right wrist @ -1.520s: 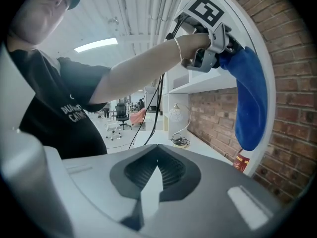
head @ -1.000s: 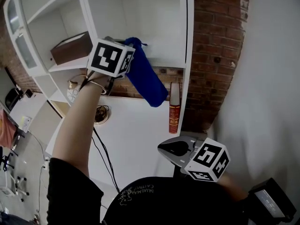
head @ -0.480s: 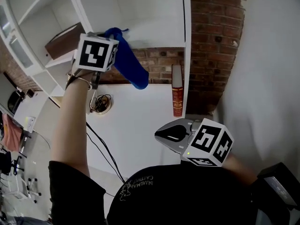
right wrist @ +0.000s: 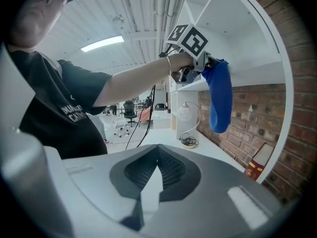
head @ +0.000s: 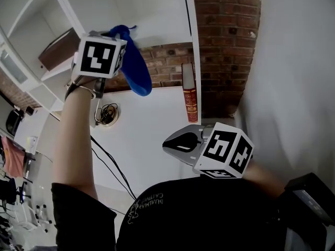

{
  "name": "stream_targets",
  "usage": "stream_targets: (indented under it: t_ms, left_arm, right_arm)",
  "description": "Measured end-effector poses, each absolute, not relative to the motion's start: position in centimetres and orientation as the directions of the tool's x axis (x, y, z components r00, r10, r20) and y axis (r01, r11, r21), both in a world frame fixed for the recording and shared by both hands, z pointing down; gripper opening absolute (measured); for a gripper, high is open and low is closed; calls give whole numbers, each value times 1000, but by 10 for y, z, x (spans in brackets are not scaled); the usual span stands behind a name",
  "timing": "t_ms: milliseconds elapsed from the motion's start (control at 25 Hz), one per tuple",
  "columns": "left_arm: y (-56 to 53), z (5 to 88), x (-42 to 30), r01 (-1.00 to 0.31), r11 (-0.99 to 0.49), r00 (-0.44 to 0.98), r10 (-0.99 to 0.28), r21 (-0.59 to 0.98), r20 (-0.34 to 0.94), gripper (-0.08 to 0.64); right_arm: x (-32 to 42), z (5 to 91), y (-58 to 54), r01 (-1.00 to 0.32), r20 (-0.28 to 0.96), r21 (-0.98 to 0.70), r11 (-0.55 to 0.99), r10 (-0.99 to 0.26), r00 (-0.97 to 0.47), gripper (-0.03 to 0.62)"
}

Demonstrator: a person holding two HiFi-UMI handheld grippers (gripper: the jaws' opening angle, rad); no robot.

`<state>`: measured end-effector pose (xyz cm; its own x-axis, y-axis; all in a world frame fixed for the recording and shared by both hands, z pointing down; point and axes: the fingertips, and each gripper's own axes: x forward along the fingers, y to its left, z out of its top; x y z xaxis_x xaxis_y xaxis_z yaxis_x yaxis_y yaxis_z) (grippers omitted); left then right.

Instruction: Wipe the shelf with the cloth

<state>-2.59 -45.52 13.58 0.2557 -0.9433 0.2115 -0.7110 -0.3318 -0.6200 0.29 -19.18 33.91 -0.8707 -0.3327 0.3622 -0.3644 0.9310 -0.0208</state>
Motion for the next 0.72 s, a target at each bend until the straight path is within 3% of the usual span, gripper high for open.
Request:
stream_targets:
  t_ms: [480,720]
  left_arm:
    - [-437,143,29,-666,-426,356,-903,-612,241,17]
    - [-430,140,50,-613,-397,338,-913,-683,228,15]
  right_arm:
    - [5,341,-189,-362,365,-29,932,-327,-872,9]
    - [7,340,-188,-367,358,-33,930,-332,-873,9]
